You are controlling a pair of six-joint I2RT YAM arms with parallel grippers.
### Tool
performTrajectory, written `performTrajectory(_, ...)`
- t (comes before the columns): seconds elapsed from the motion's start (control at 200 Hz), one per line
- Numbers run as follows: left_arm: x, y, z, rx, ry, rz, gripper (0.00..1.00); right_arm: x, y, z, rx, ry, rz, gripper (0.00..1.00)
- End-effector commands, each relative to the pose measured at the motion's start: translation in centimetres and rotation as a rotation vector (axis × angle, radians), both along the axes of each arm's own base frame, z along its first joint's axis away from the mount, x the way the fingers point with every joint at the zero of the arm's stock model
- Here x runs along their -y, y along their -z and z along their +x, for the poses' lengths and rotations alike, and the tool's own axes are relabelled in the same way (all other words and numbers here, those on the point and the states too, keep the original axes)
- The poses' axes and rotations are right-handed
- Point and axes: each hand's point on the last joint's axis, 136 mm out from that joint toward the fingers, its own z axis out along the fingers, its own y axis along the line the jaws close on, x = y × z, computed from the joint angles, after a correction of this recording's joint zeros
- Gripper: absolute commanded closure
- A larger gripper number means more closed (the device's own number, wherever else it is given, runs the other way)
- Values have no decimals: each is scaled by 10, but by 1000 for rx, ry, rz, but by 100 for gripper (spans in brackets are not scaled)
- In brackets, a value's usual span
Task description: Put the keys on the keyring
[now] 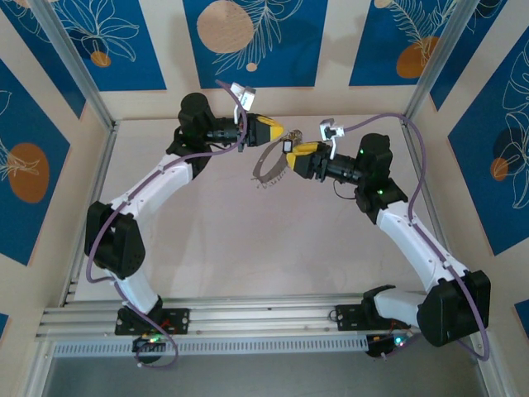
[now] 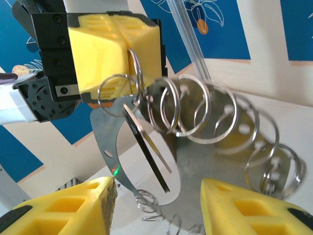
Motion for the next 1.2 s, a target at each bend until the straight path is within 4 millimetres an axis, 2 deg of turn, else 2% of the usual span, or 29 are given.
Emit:
performTrajectory(0.0, -5, -24, -19, 78, 35, -42, 100, -2, -10, 5, 50, 17, -20, 50)
performTrajectory(0.45, -4, -23, -16, 61, 42, -45, 100, -18, -18, 15, 62, -29, -26, 52)
performTrajectory(0.535, -3, -22, -16, 59, 43, -44, 100, -20, -19, 14, 61, -41, -23, 58)
performTrajectory(0.85, -3, -20, -13, 53, 34, -43, 100, -21, -17, 8, 39, -72, -8, 100)
performTrajectory(1.195, -5, -24, -10, 52, -25, -69, 100, -25, -8, -1, -11, -111, 7, 100)
